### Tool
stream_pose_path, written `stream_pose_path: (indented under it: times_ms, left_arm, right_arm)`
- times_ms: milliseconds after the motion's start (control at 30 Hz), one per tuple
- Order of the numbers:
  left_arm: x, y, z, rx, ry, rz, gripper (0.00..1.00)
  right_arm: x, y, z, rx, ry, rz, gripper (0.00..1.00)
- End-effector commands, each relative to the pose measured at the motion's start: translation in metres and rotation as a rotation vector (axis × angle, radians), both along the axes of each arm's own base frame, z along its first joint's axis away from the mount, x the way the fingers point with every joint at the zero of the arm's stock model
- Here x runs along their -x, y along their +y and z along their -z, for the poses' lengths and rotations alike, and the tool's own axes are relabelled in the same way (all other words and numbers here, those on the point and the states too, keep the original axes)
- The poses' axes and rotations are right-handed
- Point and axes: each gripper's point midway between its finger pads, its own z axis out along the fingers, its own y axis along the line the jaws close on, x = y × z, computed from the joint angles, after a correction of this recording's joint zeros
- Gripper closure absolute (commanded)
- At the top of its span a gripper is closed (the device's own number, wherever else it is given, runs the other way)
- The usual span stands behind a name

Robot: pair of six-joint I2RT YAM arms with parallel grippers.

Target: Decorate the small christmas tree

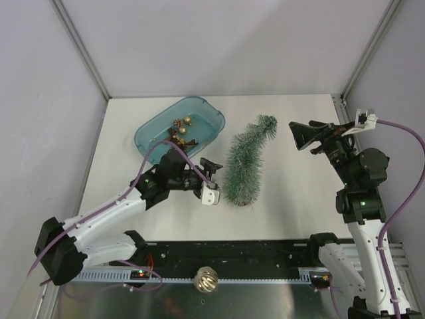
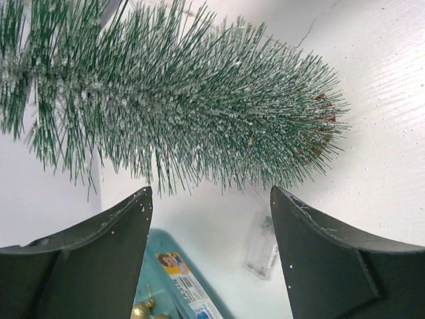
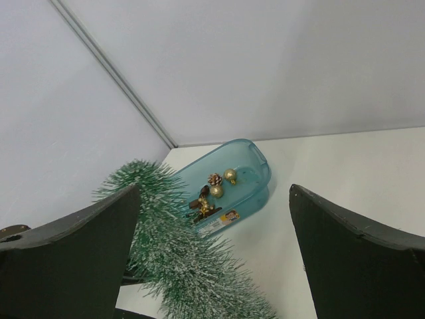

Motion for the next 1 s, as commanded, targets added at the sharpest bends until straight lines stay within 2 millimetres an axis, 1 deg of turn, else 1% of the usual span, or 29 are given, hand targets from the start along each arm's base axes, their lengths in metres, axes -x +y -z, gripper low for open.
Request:
stream_pose_path:
  times_ms: [0,67,133,200,300,333,367,400,433,467,500,533,567,600,633,667,700,733,767,800,833,867,900,933,967]
  left_arm:
    - [-0.019,0.009,-0.019,0.084,0.071,-0.161,0.24]
    - [-0.039,0.022,-0.027,0.136,0.149,-0.29,0.23]
    - [-0.066,0.042,-0.035,0.194,0.236,-0.444,0.23]
    - [-0.095,0.071,-0.04,0.247,0.311,-0.6,0.23]
    - [-0.123,0.102,-0.036,0.276,0.366,-0.74,0.23]
    - [-0.133,0.11,-0.039,0.294,0.383,-0.787,0.23]
    - [-0.144,0.118,-0.036,0.299,0.398,-0.839,0.23]
    - [-0.156,0.125,-0.039,0.32,0.413,-0.891,0.23]
    - [-0.168,0.132,-0.034,0.323,0.431,-0.945,0.24]
    - [-0.18,0.138,-0.036,0.332,0.433,-0.987,0.24]
    - [-0.191,0.142,-0.03,0.323,0.441,-1.02,0.25]
    - [-0.201,0.146,-0.03,0.311,0.436,-1.046,0.25]
    - [-0.211,0.147,-0.023,0.285,0.445,-1.068,0.25]
    - [-0.222,0.148,-0.021,0.264,0.454,-1.092,0.25]
    - [-0.233,0.149,-0.013,0.236,0.476,-1.115,0.25]
    - [-0.246,0.15,-0.013,0.223,0.493,-1.143,0.26]
    - [-0.258,0.151,0.001,0.193,0.529,-1.175,0.26]
    - [-0.27,0.151,0.0,0.19,0.557,-1.194,0.27]
    - [-0.28,0.151,0.013,0.166,0.599,-1.21,0.28]
    - [-0.291,0.15,0.021,0.152,0.619,-1.22,0.3]
    - [-0.302,0.149,0.024,0.148,0.621,-1.226,0.31]
    - [-0.311,0.15,0.036,0.127,0.628,-1.237,0.31]
    - [-0.319,0.15,0.04,0.121,0.622,-1.244,0.33]
    - [-0.326,0.153,0.052,0.104,0.625,-1.265,0.34]
    - [-0.332,0.156,0.059,0.098,0.628,-1.284,0.35]
  right_arm:
    - [0.006,0.0,-0.013,0.0,-0.053,-0.003,0.01]
    - [0.005,0.0,-0.013,0.001,-0.053,0.0,0.01]
    - [0.005,0.0,-0.012,0.002,-0.052,0.0,0.01]
    - [0.004,0.001,-0.013,0.0,-0.052,-0.003,0.01]
    - [0.003,0.002,-0.012,-0.002,-0.051,-0.009,0.01]
    - [0.003,0.002,-0.012,-0.001,-0.05,-0.009,0.01]
    - [0.003,0.002,-0.012,-0.002,-0.05,-0.01,0.01]
    - [0.002,0.002,-0.012,-0.002,-0.048,-0.01,0.01]
    - [0.002,0.002,-0.012,-0.002,-0.049,-0.011,0.01]
    - [0.002,0.003,-0.012,-0.003,-0.048,-0.013,0.01]
    - [0.002,0.003,-0.012,-0.003,-0.048,-0.013,0.01]
    - [0.002,0.003,-0.012,-0.003,-0.049,-0.014,0.01]
    - [0.002,0.003,-0.011,-0.002,-0.045,-0.014,0.01]
    - [0.002,0.003,-0.01,0.001,-0.043,-0.012,0.01]
    - [0.001,0.003,-0.009,0.003,-0.038,-0.01,0.01]
    - [0.001,0.003,-0.007,0.006,-0.033,-0.007,0.01]
    - [0.0,0.003,-0.006,0.009,-0.027,-0.005,0.01]
    - [0.0,0.003,-0.004,0.014,-0.024,0.0,0.01]
    - [-0.001,0.003,-0.003,0.018,-0.023,0.003,0.01]
    - [-0.001,0.003,-0.003,0.024,-0.025,0.008,0.01]
    - [-0.001,0.002,0.001,0.03,-0.009,0.015,0.01]
    - [-0.001,0.002,0.004,0.037,-0.002,0.019,0.01]
    - [-0.001,0.001,0.005,0.044,0.003,0.026,0.01]
    - [0.0,0.0,0.006,0.049,0.004,0.032,0.01]
    - [0.0,-0.001,0.007,0.052,0.007,0.038,0.01]
